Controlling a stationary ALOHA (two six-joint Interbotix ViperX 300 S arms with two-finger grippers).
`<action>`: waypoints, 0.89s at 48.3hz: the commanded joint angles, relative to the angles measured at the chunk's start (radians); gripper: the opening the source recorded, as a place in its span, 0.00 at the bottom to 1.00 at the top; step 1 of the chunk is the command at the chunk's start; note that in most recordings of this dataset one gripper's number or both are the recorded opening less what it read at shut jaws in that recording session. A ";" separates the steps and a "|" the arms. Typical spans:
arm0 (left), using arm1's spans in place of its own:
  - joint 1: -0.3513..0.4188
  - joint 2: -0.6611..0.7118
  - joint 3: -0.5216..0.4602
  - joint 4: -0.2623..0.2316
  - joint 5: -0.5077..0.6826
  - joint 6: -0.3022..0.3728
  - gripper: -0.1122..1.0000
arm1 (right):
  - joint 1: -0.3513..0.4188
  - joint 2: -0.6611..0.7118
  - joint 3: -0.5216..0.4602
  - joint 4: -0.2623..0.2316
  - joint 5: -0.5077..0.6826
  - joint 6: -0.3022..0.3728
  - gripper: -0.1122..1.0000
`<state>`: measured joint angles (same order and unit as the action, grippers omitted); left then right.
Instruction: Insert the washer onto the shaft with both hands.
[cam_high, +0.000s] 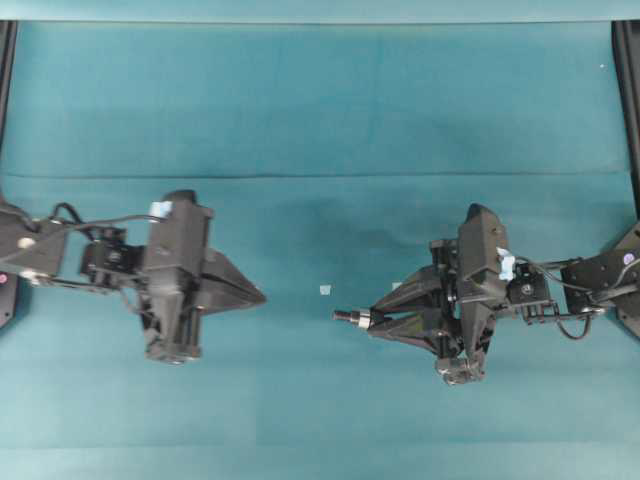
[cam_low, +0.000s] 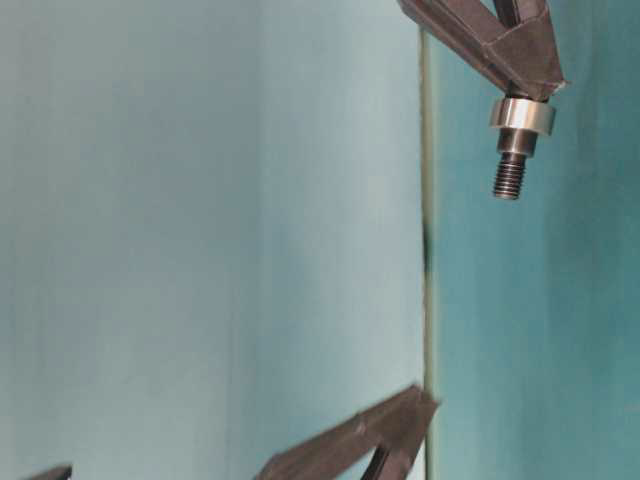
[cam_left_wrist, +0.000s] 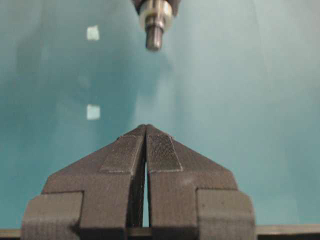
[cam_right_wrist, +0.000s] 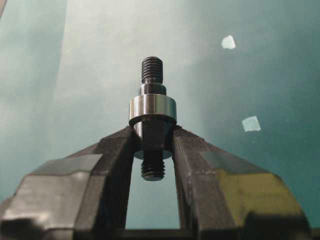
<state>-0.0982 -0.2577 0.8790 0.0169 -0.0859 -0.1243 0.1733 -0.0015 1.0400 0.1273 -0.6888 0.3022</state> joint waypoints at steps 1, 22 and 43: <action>-0.002 -0.035 0.006 0.003 -0.003 -0.002 0.12 | 0.000 -0.014 -0.008 0.000 -0.014 -0.009 0.10; -0.002 -0.060 0.032 0.003 0.000 -0.002 0.12 | -0.002 -0.014 -0.008 0.000 -0.014 -0.009 0.10; -0.002 -0.060 0.034 0.003 0.035 -0.003 0.12 | -0.002 -0.014 -0.006 0.000 -0.014 -0.009 0.10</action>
<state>-0.0982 -0.3053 0.9219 0.0184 -0.0568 -0.1258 0.1733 -0.0015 1.0400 0.1273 -0.6888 0.3022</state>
